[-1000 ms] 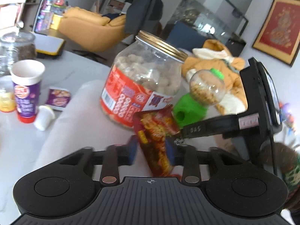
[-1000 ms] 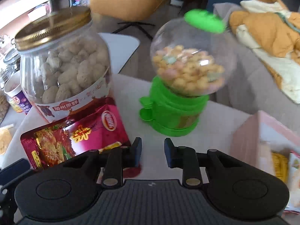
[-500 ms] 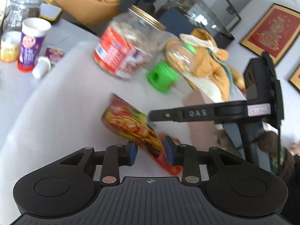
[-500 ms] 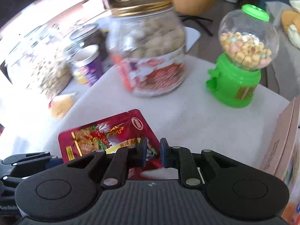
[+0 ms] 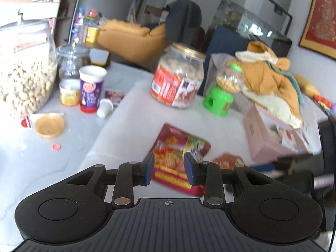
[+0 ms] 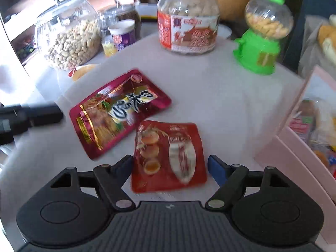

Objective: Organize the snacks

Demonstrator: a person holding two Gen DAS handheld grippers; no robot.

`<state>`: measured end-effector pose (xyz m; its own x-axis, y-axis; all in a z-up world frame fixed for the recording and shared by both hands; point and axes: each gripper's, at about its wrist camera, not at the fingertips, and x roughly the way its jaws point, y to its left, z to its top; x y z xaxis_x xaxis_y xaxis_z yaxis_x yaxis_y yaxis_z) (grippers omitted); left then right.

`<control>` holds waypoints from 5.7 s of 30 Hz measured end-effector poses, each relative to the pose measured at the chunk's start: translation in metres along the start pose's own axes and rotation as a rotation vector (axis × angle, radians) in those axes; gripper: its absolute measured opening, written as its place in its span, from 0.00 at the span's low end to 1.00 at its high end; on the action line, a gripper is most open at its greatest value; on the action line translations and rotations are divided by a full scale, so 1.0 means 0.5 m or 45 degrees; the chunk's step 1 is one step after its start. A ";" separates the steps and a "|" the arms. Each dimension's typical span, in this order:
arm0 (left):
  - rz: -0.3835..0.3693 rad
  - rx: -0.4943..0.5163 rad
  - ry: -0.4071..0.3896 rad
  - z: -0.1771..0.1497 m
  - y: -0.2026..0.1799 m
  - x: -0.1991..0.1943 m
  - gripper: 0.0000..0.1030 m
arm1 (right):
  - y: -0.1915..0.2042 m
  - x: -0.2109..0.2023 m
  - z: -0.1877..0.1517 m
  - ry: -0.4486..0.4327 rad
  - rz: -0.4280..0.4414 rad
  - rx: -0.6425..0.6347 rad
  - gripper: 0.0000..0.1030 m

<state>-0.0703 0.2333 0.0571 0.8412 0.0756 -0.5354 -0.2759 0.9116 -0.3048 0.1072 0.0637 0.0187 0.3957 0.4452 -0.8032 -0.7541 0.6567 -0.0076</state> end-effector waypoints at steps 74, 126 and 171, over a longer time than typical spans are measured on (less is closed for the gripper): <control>-0.288 0.483 0.189 -0.043 -0.309 0.124 0.35 | -0.047 -0.187 -0.273 -0.193 -0.073 0.158 0.74; -0.076 0.580 0.204 -0.112 -0.372 0.236 0.74 | -0.177 -0.217 -0.372 -0.245 -0.347 0.446 1.00; -0.178 0.655 0.122 -0.189 -0.386 0.099 0.72 | -0.197 -0.227 -0.360 -0.307 -0.370 0.542 0.70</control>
<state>-0.0191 0.0229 0.0150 0.8006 -0.0761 -0.5943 0.1192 0.9923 0.0336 0.0425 -0.1611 0.0033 0.7014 0.3030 -0.6452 -0.3383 0.9382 0.0728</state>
